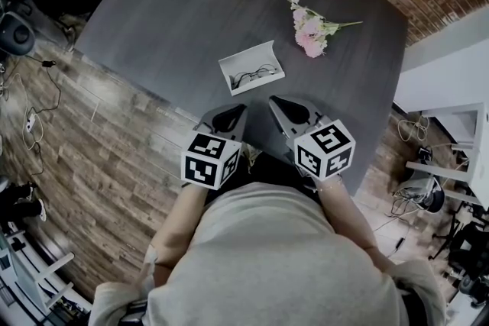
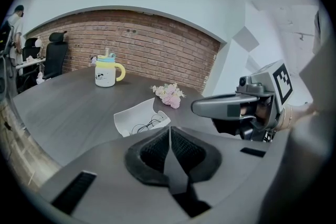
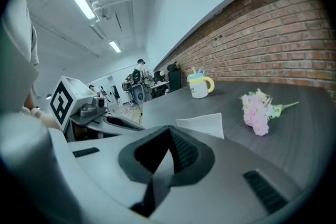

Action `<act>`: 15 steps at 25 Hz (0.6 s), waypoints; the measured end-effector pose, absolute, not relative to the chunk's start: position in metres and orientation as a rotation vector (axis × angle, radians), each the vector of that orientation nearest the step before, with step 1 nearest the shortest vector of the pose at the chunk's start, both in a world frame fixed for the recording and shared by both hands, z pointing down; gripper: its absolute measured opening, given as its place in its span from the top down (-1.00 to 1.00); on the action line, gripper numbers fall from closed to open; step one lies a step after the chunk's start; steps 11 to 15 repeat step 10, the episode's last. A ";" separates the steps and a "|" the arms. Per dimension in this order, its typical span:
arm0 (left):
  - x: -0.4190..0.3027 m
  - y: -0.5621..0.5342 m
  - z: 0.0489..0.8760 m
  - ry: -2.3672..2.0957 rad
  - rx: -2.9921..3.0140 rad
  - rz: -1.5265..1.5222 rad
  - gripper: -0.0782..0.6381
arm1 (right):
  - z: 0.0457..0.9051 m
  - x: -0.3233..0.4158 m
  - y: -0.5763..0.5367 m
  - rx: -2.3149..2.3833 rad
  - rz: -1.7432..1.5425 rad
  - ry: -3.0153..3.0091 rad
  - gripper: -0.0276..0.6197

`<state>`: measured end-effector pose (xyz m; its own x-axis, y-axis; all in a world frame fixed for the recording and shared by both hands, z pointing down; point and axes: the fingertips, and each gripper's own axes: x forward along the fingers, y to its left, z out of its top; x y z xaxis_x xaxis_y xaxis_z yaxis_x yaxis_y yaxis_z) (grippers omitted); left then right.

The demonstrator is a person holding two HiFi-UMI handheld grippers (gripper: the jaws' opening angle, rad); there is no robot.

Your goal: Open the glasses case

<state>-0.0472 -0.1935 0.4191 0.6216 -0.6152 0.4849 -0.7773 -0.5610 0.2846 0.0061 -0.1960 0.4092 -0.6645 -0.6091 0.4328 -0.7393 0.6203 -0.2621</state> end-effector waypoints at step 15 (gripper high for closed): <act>-0.053 -0.192 0.424 -1.117 2.355 0.482 0.70 | 0.413 0.002 -0.191 1.058 0.626 -2.538 0.90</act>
